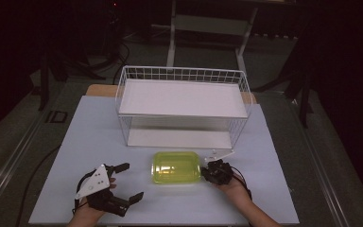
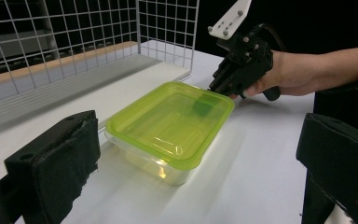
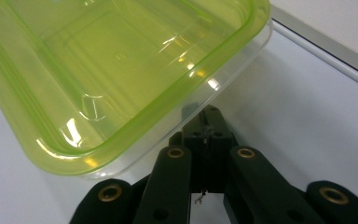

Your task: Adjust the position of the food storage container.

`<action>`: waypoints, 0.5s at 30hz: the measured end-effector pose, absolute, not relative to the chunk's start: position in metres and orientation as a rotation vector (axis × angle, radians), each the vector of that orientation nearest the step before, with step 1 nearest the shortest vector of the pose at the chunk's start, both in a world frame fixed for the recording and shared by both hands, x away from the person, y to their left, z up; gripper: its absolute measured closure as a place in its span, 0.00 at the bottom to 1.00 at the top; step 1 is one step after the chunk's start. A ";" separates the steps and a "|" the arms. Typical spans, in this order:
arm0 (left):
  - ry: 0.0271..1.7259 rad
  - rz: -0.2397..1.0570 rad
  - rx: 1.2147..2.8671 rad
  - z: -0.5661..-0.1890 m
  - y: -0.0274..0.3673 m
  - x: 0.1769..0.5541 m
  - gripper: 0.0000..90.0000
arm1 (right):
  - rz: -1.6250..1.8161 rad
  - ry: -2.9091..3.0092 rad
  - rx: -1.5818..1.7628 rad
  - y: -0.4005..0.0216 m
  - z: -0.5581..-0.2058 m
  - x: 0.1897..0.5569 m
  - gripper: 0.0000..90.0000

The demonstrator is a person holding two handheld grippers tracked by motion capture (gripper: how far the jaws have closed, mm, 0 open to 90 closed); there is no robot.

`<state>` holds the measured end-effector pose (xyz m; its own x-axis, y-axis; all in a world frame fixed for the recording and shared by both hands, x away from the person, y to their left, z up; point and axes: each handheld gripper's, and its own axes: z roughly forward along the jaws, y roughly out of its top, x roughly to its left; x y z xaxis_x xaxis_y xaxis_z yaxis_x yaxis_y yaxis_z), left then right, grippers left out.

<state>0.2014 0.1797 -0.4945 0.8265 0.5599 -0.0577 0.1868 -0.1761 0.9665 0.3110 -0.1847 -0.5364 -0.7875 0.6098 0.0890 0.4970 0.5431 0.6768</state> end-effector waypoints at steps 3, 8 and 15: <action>0.579 0.370 1.744 -0.495 0.180 0.201 0.00 | 1.067 2.619 0.935 -0.182 -0.537 0.311 0.99; 0.585 0.368 1.740 -0.496 0.181 0.202 0.00 | 1.052 2.581 0.932 -0.190 -0.533 0.309 0.96; 0.619 0.379 1.737 -0.496 0.181 0.204 0.00 | 1.068 2.508 0.970 -0.215 -0.515 0.300 0.86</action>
<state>0.2039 0.1812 -0.4962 0.8056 0.5883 -0.0703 0.2050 -0.1654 0.9647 0.3004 -0.2154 -0.5149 -0.7479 0.6631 0.0308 0.4818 0.5103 0.7123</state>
